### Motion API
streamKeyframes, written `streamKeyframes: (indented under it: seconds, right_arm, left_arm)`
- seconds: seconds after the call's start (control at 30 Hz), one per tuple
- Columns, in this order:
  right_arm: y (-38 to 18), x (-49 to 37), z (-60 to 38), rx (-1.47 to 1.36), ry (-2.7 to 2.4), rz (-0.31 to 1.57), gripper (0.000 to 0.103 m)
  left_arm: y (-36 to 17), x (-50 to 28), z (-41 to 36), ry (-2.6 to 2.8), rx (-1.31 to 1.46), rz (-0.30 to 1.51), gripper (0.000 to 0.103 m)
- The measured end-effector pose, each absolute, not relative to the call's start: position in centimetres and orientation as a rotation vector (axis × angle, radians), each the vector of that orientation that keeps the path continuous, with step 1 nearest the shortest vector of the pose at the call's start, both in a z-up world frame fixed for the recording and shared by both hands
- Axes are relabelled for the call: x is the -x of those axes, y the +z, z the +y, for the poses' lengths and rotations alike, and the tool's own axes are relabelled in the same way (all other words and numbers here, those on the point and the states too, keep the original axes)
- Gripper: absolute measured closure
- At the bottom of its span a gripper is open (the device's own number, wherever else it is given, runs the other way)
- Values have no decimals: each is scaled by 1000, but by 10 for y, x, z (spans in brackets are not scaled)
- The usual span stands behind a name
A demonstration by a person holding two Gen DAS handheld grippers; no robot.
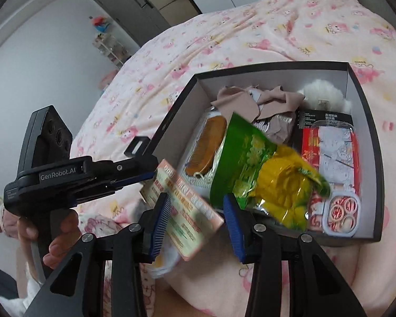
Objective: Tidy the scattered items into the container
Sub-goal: 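Carry the card into the black box and open the left tool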
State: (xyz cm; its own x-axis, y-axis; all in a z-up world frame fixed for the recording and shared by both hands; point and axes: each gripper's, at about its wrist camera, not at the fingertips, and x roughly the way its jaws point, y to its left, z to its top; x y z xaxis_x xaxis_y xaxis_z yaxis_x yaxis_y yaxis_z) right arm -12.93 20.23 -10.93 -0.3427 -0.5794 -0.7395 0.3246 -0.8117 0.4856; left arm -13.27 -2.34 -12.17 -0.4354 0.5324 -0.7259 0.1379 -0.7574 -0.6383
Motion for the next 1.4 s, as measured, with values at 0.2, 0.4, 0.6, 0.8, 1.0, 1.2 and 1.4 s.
streamKeyframes:
  seconds: [0.2, 0.4, 0.6, 0.8, 1.0, 1.2, 1.4]
  right_arm:
    - [-122, 98, 203, -1353, -2138, -283, 64]
    - [-153, 87, 198, -1478, -2115, -368, 58]
    - [-180, 105, 176, -1558, -2093, -384, 57]
    - [-144, 106, 188, -1411, -2180, -382, 72]
    - [-77, 143, 225, -1219, -2316, -364, 72]
    - [-95, 199, 278, -1290, -2443, -408, 72]
    - [-123, 199, 314, -1371, -2497, -542, 72]
  left_arm:
    - [-125, 100, -44, 2357, 1504, -826, 76]
    - [-157, 94, -40, 2274, 1610, -805, 66]
    - [-180, 94, -27, 2282, 1676, -755, 74]
    - [-136, 89, -24, 2284, 1512, -786, 87]
    - [-93, 146, 16, 2306, 1397, -710, 87]
    - [-133, 216, 64, 2173, 1519, -788, 87]
    - [-149, 236, 85, 2182, 1610, -724, 85]
